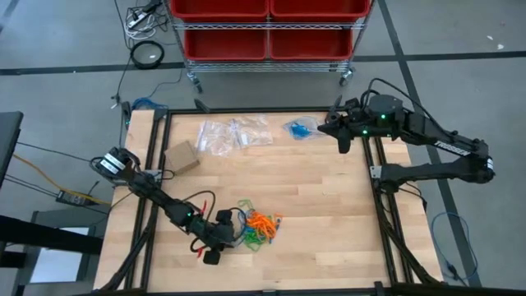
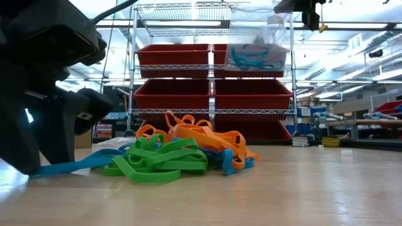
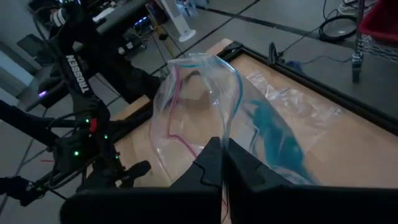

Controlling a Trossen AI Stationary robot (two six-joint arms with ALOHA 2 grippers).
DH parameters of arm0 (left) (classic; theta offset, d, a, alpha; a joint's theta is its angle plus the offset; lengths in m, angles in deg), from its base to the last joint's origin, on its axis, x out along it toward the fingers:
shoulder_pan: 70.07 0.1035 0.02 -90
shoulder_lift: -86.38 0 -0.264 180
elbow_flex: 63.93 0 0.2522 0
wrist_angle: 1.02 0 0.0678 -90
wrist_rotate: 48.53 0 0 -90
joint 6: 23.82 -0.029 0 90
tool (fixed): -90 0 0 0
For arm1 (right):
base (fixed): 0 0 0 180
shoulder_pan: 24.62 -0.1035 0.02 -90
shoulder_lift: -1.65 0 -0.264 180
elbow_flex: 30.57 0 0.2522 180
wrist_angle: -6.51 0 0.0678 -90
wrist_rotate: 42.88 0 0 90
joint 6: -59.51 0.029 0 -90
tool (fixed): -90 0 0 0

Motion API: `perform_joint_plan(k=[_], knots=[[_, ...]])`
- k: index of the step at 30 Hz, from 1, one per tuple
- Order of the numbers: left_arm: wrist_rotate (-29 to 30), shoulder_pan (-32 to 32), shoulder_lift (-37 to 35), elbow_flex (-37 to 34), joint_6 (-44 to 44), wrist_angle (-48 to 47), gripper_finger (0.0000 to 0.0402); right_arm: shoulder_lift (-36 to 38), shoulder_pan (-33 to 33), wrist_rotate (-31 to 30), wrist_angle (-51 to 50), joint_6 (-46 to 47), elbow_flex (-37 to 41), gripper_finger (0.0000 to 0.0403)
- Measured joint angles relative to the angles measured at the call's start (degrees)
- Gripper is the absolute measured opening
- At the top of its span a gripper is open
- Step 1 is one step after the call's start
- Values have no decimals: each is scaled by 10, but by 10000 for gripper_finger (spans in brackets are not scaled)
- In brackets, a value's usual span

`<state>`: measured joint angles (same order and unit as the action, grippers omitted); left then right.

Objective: Sort rubber bands
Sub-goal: Put the blue rubber band into the transparent zip bag

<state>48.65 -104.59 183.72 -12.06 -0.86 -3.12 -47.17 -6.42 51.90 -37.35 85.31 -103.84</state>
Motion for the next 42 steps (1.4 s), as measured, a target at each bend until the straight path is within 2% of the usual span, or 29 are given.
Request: perform_joint_plan(k=[4,7,11,15,22,29,35,39,42], knots=[[-11,2,0,-1,0,0,21,0,-10,4,14,-5,0,0],[-18,4,0,-1,0,0,6,0,-18,7,21,-7,0,0],[-22,4,-9,-1,-7,-13,3,0,-26,6,27,-9,0,0],[-15,13,-56,6,-41,-92,2,-1,-27,7,26,-5,0,0],[52,41,-176,78,-117,-287,1,-34,-53,9,26,0,0,0],[135,55,-265,186,-198,-410,1,-111,-97,9,28,1,0,0],[190,73,-283,282,-286,-444,0,-187,-130,9,66,1,0,0],[190,101,-283,320,-341,-427,0,-237,-144,26,108,5,0,0],[162,132,-282,325,-365,-407,0,-271,-149,37,142,11,0,0]])
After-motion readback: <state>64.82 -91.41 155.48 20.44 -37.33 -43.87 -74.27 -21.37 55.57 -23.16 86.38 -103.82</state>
